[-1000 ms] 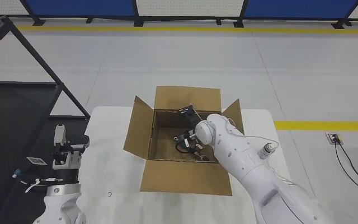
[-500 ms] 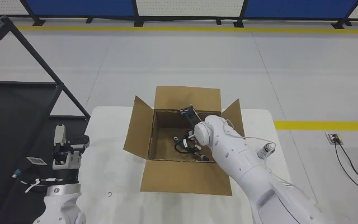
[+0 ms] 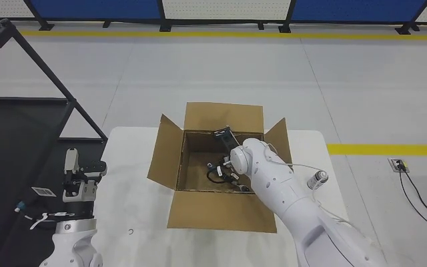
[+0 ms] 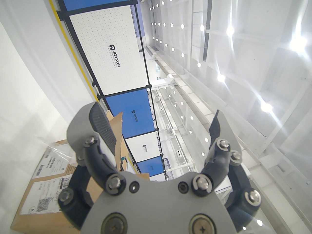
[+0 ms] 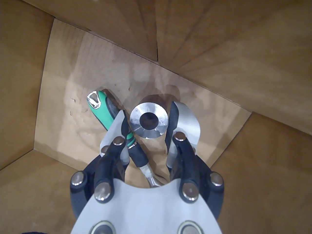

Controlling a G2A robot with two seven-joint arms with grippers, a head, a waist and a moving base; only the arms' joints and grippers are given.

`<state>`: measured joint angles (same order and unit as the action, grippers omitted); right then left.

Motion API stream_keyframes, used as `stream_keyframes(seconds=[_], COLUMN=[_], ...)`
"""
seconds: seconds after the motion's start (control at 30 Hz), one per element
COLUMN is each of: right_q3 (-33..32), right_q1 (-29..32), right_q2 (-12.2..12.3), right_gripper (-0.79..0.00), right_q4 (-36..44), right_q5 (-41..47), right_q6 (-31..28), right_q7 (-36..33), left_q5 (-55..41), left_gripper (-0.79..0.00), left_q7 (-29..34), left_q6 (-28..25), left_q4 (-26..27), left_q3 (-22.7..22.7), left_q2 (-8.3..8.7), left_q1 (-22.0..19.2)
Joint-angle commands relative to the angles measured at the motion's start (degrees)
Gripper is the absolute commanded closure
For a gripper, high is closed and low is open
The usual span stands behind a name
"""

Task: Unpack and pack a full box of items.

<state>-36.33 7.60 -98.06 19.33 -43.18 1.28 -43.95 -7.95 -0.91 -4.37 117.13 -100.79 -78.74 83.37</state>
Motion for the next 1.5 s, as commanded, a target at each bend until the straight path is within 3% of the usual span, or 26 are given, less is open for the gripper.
stream_keyframes(seconds=[0.0, 0.1, 0.2, 0.23, 0.6, 0.97, 1.23, 1.47], right_q3=[-0.1, -0.2, -0.4, -0.5, -1.6, -3.0, -5.7, -11.6], right_q1=[0.0, -0.1, -0.2, -0.3, -1.2, -0.2, 3.2, 10.9], right_q2=[-0.2, -0.4, -0.7, -0.7, -0.4, 2.1, 5.8, 10.7], right_gripper=[-0.366, -0.274, -0.022, 0.000, 0.000, 0.000, 0.000, 0.000], right_q4=[-0.4, -1.0, -1.5, -1.7, -1.9, 5.0, 16.1, 32.9], right_q5=[0.0, -0.2, -0.2, -0.3, -1.4, -5.0, -10.1, -15.6], right_q6=[-0.1, -0.2, -0.2, -0.3, -1.7, -4.1, -4.8, -5.9], right_q7=[0.1, 0.2, 0.5, 0.6, 2.2, 1.2, -2.8, -8.1], left_q5=[0.0, 0.0, 0.0, 0.0, 0.0, 0.0, 0.0, 0.0], left_gripper=[-0.785, -0.785, -0.785, -0.785, -0.785, -0.785, -0.785, -0.785], left_q7=[0.0, 0.0, 0.0, 0.0, 0.0, 0.0, 0.0, 0.0], left_q6=[0.0, 0.0, 0.0, 0.0, 0.0, 0.0, 0.0, 0.0], left_q4=[0.0, 0.0, 0.0, 0.0, 0.0, 0.0, 0.0, 0.0], left_q3=[0.0, 0.0, 0.0, 0.0, 0.0, 0.0, 0.0, 0.0], left_q2=[0.00, 0.00, 0.00, 0.00, 0.00, 0.00, 0.00, 0.00], left_q1=[0.0, 0.0, 0.0, 0.0, 0.0, 0.0, 0.0, 0.0])
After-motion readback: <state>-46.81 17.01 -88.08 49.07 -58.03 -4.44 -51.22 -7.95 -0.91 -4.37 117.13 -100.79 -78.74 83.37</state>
